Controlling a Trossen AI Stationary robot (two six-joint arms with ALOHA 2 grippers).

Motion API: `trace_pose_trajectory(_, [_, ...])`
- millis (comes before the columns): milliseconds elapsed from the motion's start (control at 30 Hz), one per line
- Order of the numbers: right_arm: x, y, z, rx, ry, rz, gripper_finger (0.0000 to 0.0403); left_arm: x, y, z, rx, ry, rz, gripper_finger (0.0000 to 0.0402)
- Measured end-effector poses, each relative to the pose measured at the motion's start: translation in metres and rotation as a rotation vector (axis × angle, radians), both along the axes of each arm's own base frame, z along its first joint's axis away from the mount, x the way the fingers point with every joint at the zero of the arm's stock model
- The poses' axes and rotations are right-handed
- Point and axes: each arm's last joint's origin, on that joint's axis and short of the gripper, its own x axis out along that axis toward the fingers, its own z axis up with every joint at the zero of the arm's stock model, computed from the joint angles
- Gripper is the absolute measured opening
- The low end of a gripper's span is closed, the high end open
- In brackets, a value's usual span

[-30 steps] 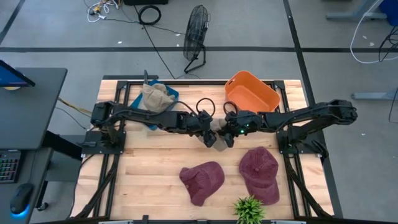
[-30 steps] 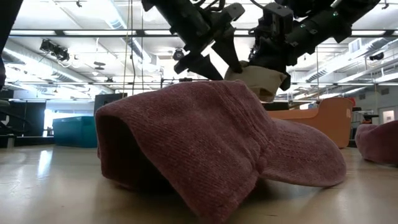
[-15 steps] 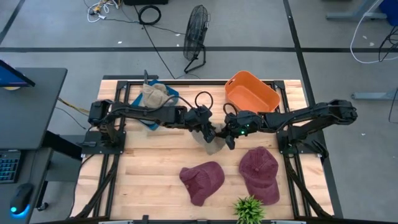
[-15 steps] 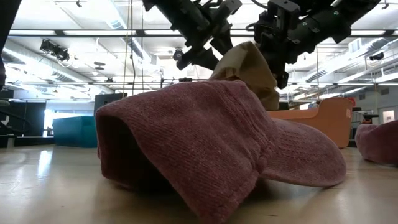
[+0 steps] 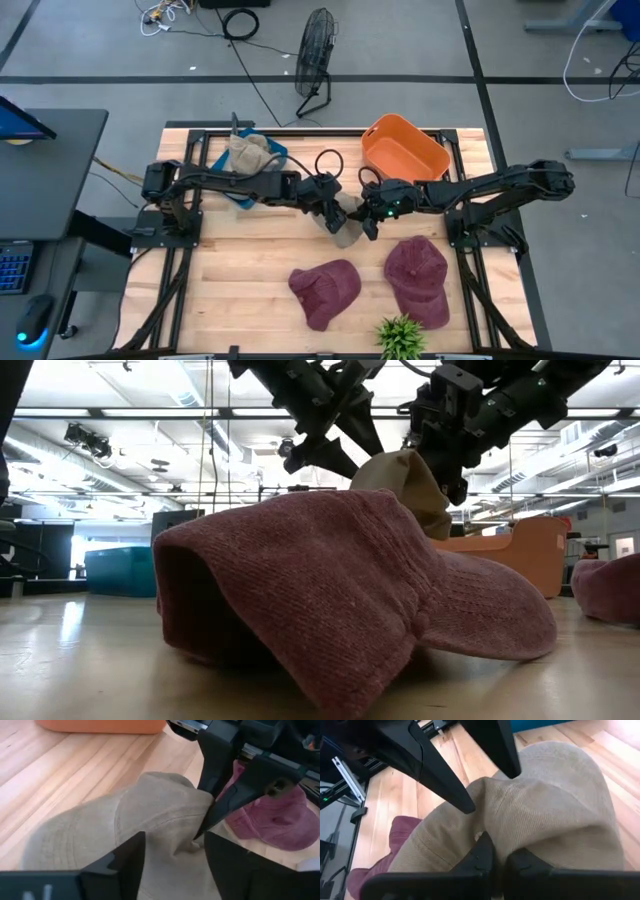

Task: Pick & Place hat
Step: Put the brown cap into the blue bin

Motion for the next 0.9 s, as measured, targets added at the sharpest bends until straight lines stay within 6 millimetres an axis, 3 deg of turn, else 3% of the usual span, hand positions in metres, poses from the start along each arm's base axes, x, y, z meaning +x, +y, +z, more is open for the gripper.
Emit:
trace_pose_trajectory(200, [0.0004, 0.0002, 0.0006, -0.009, -0.008, 0.010, 0.0012, -0.0028, 0.0008, -0.0046, 0.033, 0.054, 0.015, 0.0257])
trace_pose_trajectory(433, [0.0048, -0.0001, 0.0080, -0.055, -0.104, 0.025, 0.0012, -0.0040, 0.0003, -0.0045, 0.047, 0.068, -0.017, 0.0238])
trace_pose_trajectory(667, [0.0041, -0.0004, 0.0067, -0.082, -0.088, 0.031, 0.0012, -0.0033, 0.0001, -0.0047, 0.047, 0.065, -0.027, 0.0172])
trace_pose_trajectory(900, [0.0050, -0.0011, 0.0083, -0.105, -0.106, 0.022, 0.0012, -0.0028, -0.0001, -0.0040, 0.049, 0.058, -0.029, 0.0048])
